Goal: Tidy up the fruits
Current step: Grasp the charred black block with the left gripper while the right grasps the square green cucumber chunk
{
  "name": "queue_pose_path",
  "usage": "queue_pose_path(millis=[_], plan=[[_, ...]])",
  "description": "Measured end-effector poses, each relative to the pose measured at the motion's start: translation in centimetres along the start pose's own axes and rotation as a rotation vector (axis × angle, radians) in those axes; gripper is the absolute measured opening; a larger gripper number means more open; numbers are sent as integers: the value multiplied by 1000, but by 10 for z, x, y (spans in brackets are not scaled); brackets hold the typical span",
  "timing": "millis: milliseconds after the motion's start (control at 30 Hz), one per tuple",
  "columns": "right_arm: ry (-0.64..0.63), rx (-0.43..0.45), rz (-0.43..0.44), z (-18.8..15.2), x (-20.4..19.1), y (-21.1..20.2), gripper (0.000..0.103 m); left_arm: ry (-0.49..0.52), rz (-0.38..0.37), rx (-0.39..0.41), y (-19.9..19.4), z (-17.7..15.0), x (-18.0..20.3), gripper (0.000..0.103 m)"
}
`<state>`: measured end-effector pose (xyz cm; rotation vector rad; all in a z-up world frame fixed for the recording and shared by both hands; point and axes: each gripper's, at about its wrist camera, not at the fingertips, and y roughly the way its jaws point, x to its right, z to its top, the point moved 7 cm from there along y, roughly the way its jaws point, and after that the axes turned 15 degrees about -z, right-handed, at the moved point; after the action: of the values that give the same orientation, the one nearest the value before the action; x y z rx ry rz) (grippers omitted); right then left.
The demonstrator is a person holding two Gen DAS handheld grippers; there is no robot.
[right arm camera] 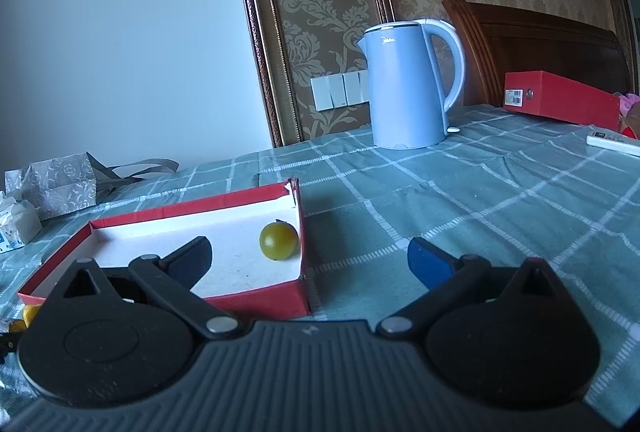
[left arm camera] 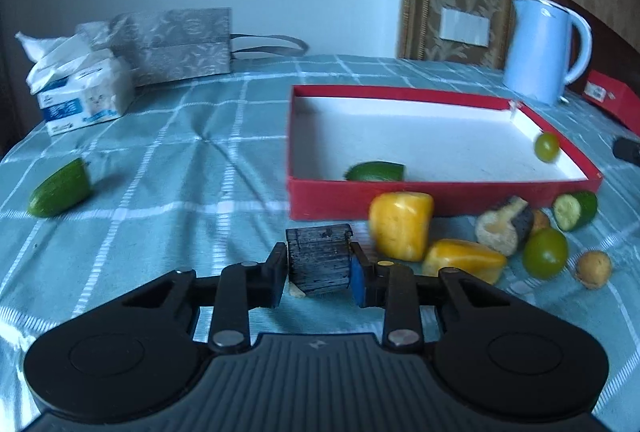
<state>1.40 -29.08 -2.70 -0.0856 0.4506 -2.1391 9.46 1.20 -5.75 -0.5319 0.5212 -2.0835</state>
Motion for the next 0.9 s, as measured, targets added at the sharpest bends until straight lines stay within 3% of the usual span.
queue_pose_path(millis=[200, 333, 667, 800, 900], plan=[[-16, -13, -13, -2, -1, 2, 103, -42, 26, 21, -5, 2, -11, 31], [-34, -13, -21, -4, -3, 1, 103, -7, 46, 18, -4, 1, -7, 31], [-123, -29, 12, -14, -24, -14, 103, -32, 17, 13, -4, 1, -9, 31], [-189, -73, 39, -23, -41, -16, 93, -33, 16, 13, -5, 1, -10, 31], [-222, -99, 59, -28, -52, -16, 91, -33, 16, 13, -5, 1, -10, 31]])
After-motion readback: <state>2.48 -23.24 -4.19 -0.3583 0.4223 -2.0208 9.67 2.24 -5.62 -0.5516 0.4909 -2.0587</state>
